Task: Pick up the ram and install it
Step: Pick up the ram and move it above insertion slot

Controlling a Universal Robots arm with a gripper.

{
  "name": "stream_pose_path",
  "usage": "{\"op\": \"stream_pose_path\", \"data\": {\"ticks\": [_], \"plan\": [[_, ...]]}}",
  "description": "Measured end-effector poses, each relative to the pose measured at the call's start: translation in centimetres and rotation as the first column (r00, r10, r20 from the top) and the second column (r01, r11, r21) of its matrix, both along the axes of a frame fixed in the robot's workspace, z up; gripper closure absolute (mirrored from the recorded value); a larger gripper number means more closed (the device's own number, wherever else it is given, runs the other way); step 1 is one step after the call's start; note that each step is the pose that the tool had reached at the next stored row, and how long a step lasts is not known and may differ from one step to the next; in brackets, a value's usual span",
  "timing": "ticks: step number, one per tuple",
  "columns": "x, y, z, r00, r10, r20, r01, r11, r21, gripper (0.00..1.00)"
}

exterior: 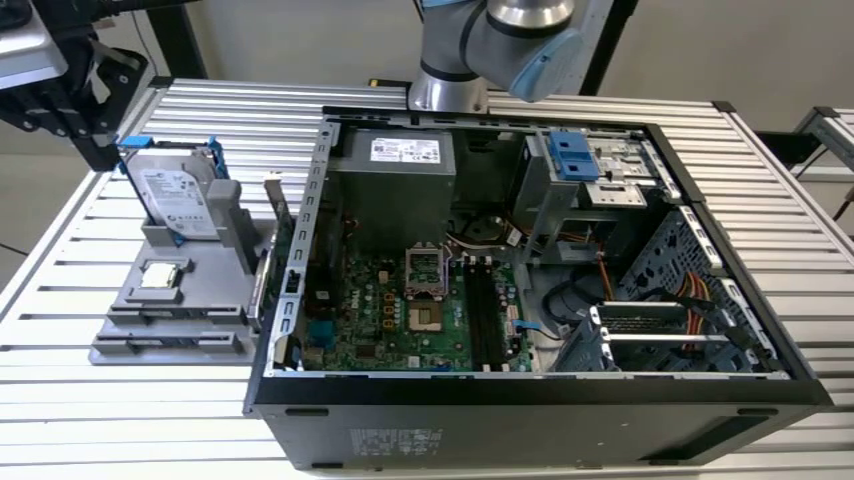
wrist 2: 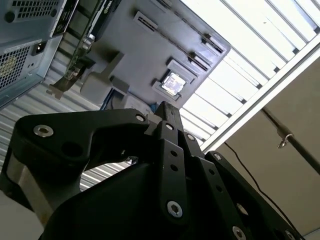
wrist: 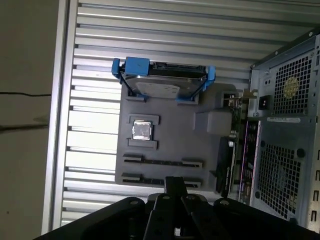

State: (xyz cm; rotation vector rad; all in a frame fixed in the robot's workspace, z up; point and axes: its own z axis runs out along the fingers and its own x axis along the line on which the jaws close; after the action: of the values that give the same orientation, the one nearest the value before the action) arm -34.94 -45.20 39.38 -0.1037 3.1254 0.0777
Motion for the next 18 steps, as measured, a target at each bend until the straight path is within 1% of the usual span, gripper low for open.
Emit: {"op": "stream_pose_path", "data": {"ticks": [3,8,12,18], "plan": [[0.00,-0.30,-0.06,0.9999,-0.012,0.0000,0.012,0.9999,0.0000,1.00],[0.00,-0.71,-0.14,0.9990,-0.045,-0.0008,0.045,0.9990,0.0000,1.00],[0.00,-1.13,-0.16,0.9988,-0.048,-0.0010,0.048,0.9988,0.0000,1.00],[0.00,-1.94,-0.16,0.9988,-0.048,-0.0011,0.048,0.9988,-0.0001,1.00]]}}
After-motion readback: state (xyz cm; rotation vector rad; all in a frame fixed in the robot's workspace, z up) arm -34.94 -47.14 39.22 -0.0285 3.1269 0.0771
